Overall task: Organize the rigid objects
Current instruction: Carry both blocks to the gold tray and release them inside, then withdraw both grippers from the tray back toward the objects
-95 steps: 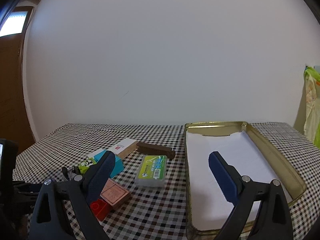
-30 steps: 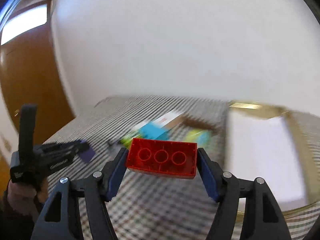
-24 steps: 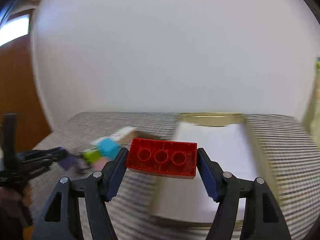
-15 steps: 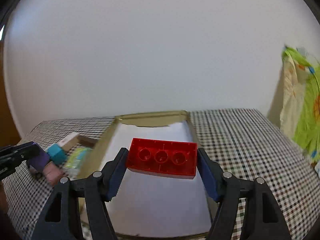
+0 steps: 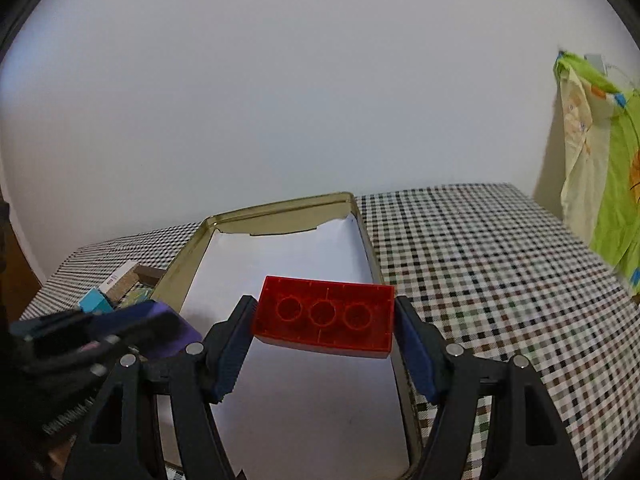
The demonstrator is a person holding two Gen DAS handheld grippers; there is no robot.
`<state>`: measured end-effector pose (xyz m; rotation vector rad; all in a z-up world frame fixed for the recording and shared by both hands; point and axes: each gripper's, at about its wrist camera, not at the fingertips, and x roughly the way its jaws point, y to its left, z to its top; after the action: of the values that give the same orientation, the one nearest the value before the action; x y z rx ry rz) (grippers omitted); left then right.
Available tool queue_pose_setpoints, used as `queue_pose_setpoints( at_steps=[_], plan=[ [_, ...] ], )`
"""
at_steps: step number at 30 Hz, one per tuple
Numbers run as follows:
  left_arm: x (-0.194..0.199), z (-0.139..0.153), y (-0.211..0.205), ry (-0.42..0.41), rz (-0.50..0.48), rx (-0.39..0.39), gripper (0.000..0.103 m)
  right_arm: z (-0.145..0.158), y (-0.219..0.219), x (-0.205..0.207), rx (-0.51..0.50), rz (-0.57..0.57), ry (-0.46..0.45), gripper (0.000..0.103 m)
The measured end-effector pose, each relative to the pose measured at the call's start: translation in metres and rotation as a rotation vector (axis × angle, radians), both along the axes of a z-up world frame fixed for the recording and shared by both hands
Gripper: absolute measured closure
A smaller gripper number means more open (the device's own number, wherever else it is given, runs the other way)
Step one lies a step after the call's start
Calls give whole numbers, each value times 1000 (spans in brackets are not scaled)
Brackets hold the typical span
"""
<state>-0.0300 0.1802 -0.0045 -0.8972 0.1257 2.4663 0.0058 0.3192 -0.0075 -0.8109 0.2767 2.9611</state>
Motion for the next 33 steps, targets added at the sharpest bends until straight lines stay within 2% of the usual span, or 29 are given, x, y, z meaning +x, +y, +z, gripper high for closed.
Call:
queue_pose_setpoints(
  at_steps=[7, 15, 23, 24, 25, 26, 27, 28, 30, 33],
  plan=[
    [-3, -12, 7, -13, 25, -54, 85, -8, -6, -10, 28, 26, -36, 32],
    [-1, -17, 10, 26, 51, -122, 85, -14, -2, -13, 41, 30, -65, 32],
    [-4, -17, 7, 34, 79, -124, 83, -11, 2, -10, 30, 17, -53, 31],
    [-3, -16, 6, 37, 77, -114, 77, -10, 4, -6, 13, 15, -33, 28],
    [-2, -15, 5, 41, 70, -105, 57, -9, 7, -3, -8, 20, -13, 24],
    [0, -13, 4, 54, 77, -102, 47, -8, 8, -1, -24, 21, 5, 22],
    [6, -9, 2, 92, 81, -84, 31, -7, 10, 2, -30, 9, 20, 16],
    [10, -6, 1, 125, 95, -86, 12, -5, 11, 4, -35, -5, 35, 15],
    [19, 0, -1, 208, 148, -108, 1, -3, 16, 10, -60, -27, 77, 15],
    [24, 4, -7, 269, 182, -119, 1, -1, 24, 16, -96, -58, 119, 15]
  ],
)
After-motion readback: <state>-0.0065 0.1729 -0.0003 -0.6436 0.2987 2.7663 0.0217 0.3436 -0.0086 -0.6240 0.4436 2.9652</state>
